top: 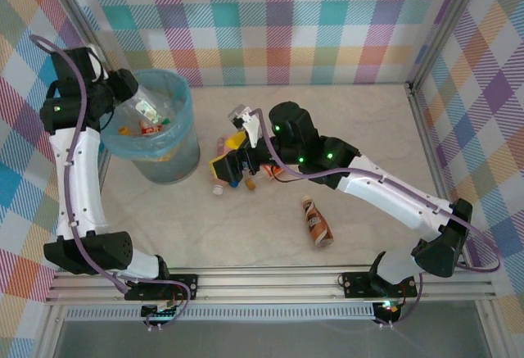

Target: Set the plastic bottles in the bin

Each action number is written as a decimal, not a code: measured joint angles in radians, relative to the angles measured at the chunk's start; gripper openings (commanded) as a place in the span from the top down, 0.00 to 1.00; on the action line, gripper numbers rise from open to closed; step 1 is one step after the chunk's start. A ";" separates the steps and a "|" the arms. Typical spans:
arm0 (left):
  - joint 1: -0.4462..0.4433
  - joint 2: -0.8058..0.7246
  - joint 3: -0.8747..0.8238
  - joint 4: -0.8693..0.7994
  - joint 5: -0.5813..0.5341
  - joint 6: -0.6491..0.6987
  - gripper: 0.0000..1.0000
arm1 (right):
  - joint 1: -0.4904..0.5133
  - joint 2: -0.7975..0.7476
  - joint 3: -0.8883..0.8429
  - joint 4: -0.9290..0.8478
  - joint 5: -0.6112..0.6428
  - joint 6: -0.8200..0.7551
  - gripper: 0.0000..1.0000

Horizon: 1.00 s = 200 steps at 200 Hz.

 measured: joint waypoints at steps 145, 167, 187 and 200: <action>0.001 0.006 -0.243 0.110 0.115 0.097 0.42 | 0.000 -0.013 -0.051 -0.026 0.056 0.023 0.10; 0.002 0.016 -0.249 0.113 0.117 0.097 0.42 | 0.000 -0.013 -0.051 -0.026 0.056 0.026 0.10; 0.002 0.023 -0.263 0.113 0.118 0.097 0.42 | 0.000 -0.013 -0.051 -0.027 0.056 0.026 0.10; 0.002 0.029 -0.268 0.113 0.118 0.097 0.42 | 0.000 -0.013 -0.051 -0.031 0.057 0.026 0.10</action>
